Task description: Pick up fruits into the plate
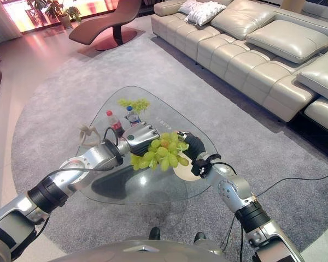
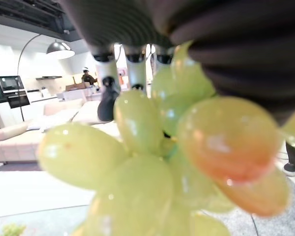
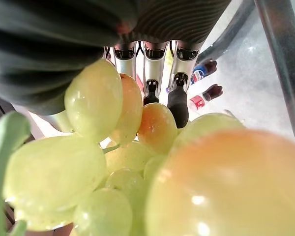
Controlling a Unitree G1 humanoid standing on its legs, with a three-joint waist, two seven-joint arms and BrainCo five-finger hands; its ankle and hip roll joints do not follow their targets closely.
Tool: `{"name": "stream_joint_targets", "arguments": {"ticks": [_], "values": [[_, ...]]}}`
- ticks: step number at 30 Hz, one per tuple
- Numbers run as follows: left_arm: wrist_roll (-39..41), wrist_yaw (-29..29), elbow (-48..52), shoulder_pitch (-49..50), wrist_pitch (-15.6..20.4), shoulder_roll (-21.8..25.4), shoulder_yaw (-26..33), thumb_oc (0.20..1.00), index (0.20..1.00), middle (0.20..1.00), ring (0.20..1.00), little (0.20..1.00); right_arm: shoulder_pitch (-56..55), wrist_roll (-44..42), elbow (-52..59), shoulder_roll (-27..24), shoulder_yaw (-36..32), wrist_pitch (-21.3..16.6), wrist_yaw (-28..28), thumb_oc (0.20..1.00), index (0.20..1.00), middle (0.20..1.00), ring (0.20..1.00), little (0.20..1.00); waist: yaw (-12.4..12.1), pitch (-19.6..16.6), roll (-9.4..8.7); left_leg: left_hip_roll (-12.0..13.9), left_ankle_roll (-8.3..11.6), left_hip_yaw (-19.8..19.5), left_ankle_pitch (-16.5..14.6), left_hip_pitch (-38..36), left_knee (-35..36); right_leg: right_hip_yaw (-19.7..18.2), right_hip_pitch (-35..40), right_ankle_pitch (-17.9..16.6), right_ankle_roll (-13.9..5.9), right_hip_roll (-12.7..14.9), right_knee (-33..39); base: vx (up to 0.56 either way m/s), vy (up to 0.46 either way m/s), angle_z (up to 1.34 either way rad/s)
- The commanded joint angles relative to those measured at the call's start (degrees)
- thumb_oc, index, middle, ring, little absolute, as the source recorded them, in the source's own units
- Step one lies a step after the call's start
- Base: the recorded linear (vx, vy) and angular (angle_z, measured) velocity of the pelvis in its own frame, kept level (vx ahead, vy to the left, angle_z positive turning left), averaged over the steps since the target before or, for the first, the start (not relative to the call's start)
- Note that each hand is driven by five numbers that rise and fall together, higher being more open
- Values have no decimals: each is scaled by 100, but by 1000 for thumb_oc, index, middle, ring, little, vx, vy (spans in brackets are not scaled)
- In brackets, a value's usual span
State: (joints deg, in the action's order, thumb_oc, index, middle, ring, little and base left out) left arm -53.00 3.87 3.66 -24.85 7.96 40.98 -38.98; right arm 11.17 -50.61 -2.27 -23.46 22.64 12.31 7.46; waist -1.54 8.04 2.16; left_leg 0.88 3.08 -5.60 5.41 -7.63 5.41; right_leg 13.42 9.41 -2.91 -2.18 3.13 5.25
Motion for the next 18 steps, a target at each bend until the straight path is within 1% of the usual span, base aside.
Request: {"name": "stream_joint_targets", "arguments": {"ticks": [1, 2, 3, 8, 10, 11, 14, 16, 17, 18], "values": [[-20, -194, 45, -747, -93, 5, 172, 200, 200, 200, 200, 200, 343, -137, 456, 269, 147, -176, 74, 200, 200, 200, 200, 200, -95, -183, -254, -301, -198, 542, -1005, -323, -166, -288, 90, 373, -347, 137, -127, 0, 0, 0], [-20, -190, 53, -745, -74, 12, 177, 200, 200, 200, 200, 200, 331, -148, 452, 265, 142, -173, 101, 332, 332, 332, 332, 332, -95, -184, -252, -299, -198, 545, -1005, -321, -168, -283, 87, 372, -347, 141, -128, 0, 0, 0], [-23, -174, 68, -752, -70, 15, 172, 200, 200, 200, 200, 200, 327, -128, 444, 271, 142, -148, 126, 1000, 1000, 1000, 1000, 1000, -97, -186, -249, -297, -193, 547, -1002, -312, -171, -283, 82, 371, -352, 145, -128, 0, 0, 0], [-52, -210, 57, -815, -50, 91, 176, 200, 200, 200, 200, 200, 338, -191, 466, 156, 127, 127, 377, 1000, 1000, 1000, 1000, 1000, -97, -169, -265, -298, -189, 556, -1006, -317, -174, -267, 90, 367, -354, 149, -130, 0, 0, 0], [-65, -258, 41, -821, 0, 175, 206, 200, 200, 200, 200, 200, 297, -399, 507, 41, 95, 353, 591, 1000, 1000, 1000, 1000, 1000, -91, -168, -269, -299, -183, 563, -1004, -317, -171, -260, 86, 364, -359, 152, -132, 0, 0, 0], [-64, -260, 40, -822, 1, 181, 207, 200, 200, 200, 200, 200, 294, -419, 509, 34, 94, 369, 597, 1000, 1000, 1000, 1000, 1000, -91, -168, -269, -299, -183, 564, -1004, -317, -171, -260, 86, 363, -359, 152, -133, 0, 0, 0], [-89, -397, -21, -826, 67, 370, 228, 200, 200, 200, 200, 200, 144, -1025, 498, -117, 49, 775, 1014, 1000, 1000, 1000, 1000, 1000, -93, -163, -289, -300, -176, 580, -1002, -320, -169, -238, 88, 360, -371, 156, -140, 0, 0, 0], [-104, -447, -38, -828, 100, 430, 239, 200, 200, 200, 200, 200, 82, -1192, 510, -147, 38, 907, 1109, 1000, 1000, 1000, 1000, 1000, -92, -159, -295, -300, -173, 579, -1001, -317, -173, -231, 84, 359, -374, 159, -147, 0, 0, 0], [-125, -497, -59, -808, 122, 491, 253, 200, 200, 200, 200, 200, -3, -1372, 513, -179, 37, 1055, 1233, 1000, 1000, 1000, 1000, 1000, -89, -165, -293, -290, -169, 579, -1045, -361, -149, -234, 122, 399, -384, 148, -132, 0, 0, 0], [-150, -571, -69, -777, 154, 576, 260, 200, 200, 200, 200, 200, -139, -1490, 525, -224, 56, 1151, 1408, 1000, 1000, 1000, 1000, 1000, -81, -145, -299, -299, -174, 593, -1003, -335, -167, -222, 90, 356, -384, 159, -151, 0, 0, 0]]}}
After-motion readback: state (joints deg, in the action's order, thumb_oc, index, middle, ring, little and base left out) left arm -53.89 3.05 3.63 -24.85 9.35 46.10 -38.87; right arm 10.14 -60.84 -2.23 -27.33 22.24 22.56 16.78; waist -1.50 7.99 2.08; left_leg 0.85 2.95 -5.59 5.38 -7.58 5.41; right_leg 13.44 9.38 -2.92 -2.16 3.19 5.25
